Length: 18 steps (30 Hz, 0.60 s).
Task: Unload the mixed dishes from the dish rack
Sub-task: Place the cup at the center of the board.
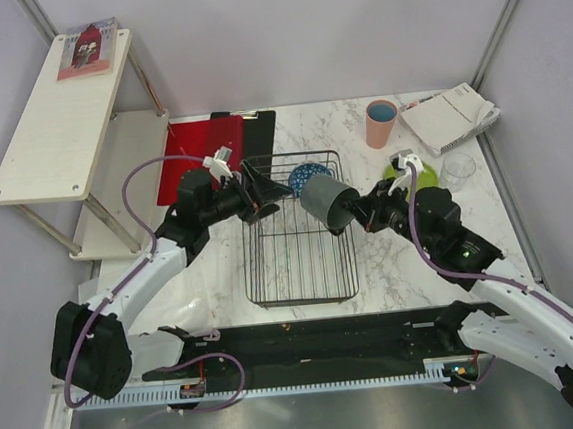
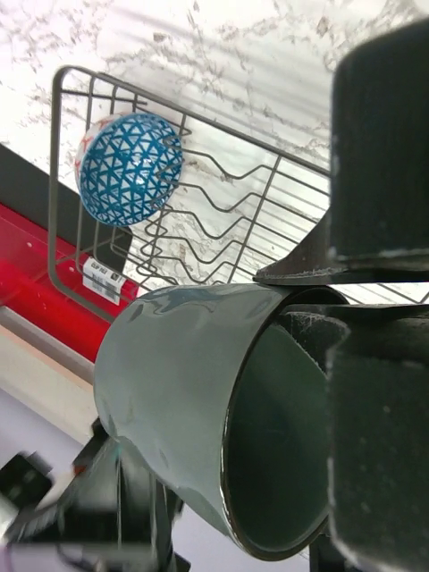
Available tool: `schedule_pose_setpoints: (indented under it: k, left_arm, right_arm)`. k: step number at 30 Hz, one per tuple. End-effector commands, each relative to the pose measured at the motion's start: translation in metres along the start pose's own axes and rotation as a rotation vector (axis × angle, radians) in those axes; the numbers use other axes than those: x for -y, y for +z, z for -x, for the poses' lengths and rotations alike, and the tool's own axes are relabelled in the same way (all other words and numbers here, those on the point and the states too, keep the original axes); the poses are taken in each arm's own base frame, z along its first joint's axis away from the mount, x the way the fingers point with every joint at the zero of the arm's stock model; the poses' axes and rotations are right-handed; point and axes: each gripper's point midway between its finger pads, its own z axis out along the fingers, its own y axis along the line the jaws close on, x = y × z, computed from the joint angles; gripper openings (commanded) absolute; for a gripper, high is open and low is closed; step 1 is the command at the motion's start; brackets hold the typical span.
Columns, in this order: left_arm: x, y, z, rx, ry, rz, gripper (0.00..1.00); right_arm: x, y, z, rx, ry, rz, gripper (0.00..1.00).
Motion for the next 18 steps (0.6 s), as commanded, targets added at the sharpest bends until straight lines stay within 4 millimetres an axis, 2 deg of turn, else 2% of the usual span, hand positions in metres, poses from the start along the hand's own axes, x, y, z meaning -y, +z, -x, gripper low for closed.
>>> schedule_pose_setpoints:
  k: [1,3,4,6,7,8,9,10,11,12,16,18]
  left_arm:
    - [-0.082,-0.018,0.012,0.113,-0.093,0.331,0.99]
    - [-0.091,-0.026,0.015,0.144,-0.115,0.368,0.99]
    - [-0.099,-0.030,0.018,0.165,-0.133,0.390,0.99]
    - [-0.103,-0.036,0.019,0.178,-0.159,0.411,0.99]
    - [-0.105,-0.039,0.023,0.195,-0.163,0.423,0.99]
    - [-0.107,-0.042,0.020,0.188,-0.175,0.445,0.99]
    - [-0.103,-0.044,0.023,0.197,-0.165,0.444,0.99]
    - [-0.103,-0.046,0.024,0.201,-0.164,0.456,0.99]
    - [-0.101,-0.047,0.024,0.199,-0.163,0.455,0.99]
    - [-0.097,-0.050,0.024,0.201,-0.162,0.455,0.99]
    - [-0.085,-0.054,0.015,0.171,-0.175,0.418,0.99]
    - [-0.086,-0.057,0.008,0.156,-0.181,0.413,0.99]
  right_arm:
    - [-0.037,-0.040,0.100,0.262,-0.027,0.033,0.00]
    - [-0.037,-0.050,0.115,0.289,-0.044,0.001,0.00]
    - [-0.022,-0.051,0.114,0.276,-0.042,-0.084,0.00]
    - [-0.007,-0.060,0.120,0.259,-0.045,-0.197,0.00]
    - [0.015,-0.063,0.125,0.285,-0.031,-0.332,0.00]
    - [0.027,-0.067,0.126,0.280,-0.027,-0.405,0.00]
    - [0.038,-0.077,0.127,0.261,-0.032,-0.495,0.00]
    - [0.049,-0.075,0.125,0.241,-0.025,-0.570,0.00]
    - [0.063,-0.083,0.129,0.261,-0.022,-0.672,0.00]
    - [0.068,-0.091,0.129,0.241,-0.029,-0.723,0.00]
    - [0.095,-0.097,0.131,0.213,0.005,-0.879,0.00]
    - [0.102,-0.099,0.128,0.180,0.021,-0.902,0.00]
